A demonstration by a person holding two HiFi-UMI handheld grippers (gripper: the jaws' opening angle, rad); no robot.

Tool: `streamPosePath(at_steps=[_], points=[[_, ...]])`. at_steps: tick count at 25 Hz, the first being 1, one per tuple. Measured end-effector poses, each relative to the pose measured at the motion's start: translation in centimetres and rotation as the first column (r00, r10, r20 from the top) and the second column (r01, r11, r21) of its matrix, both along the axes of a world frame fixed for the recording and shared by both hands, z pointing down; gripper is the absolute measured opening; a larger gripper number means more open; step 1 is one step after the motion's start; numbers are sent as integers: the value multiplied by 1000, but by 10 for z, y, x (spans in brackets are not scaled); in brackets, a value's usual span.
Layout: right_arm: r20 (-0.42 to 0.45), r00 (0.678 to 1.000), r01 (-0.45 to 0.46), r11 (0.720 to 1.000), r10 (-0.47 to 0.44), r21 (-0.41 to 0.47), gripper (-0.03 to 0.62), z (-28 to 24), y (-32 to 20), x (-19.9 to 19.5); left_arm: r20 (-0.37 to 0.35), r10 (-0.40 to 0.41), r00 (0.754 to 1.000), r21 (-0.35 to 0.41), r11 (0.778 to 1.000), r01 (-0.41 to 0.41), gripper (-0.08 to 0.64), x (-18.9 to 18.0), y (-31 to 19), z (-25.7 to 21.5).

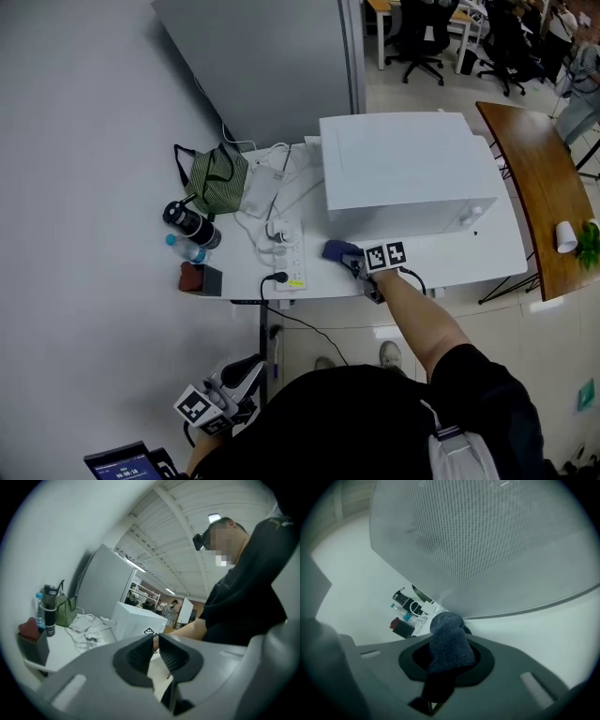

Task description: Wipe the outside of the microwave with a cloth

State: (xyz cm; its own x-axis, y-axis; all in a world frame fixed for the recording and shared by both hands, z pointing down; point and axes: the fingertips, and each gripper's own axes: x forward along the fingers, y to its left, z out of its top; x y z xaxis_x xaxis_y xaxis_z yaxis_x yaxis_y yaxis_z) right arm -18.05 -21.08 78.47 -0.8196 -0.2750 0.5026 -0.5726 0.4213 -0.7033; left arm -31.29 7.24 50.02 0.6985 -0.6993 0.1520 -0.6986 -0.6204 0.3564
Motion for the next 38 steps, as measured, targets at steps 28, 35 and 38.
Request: streamPosePath(at_steps=[28, 35, 38], points=[[-162, 827, -543, 840, 538, 13, 69, 6, -75, 468, 47, 118, 992, 25, 992, -120, 35, 197, -77, -35], [57, 959, -282, 957, 278, 65, 69, -59, 4, 413, 23, 135, 991, 92, 986, -136, 35, 213, -96, -52], [226, 969, -131, 984, 101, 124, 69, -101, 50, 351, -5, 146, 989, 129, 981, -144, 34, 204, -109, -56]])
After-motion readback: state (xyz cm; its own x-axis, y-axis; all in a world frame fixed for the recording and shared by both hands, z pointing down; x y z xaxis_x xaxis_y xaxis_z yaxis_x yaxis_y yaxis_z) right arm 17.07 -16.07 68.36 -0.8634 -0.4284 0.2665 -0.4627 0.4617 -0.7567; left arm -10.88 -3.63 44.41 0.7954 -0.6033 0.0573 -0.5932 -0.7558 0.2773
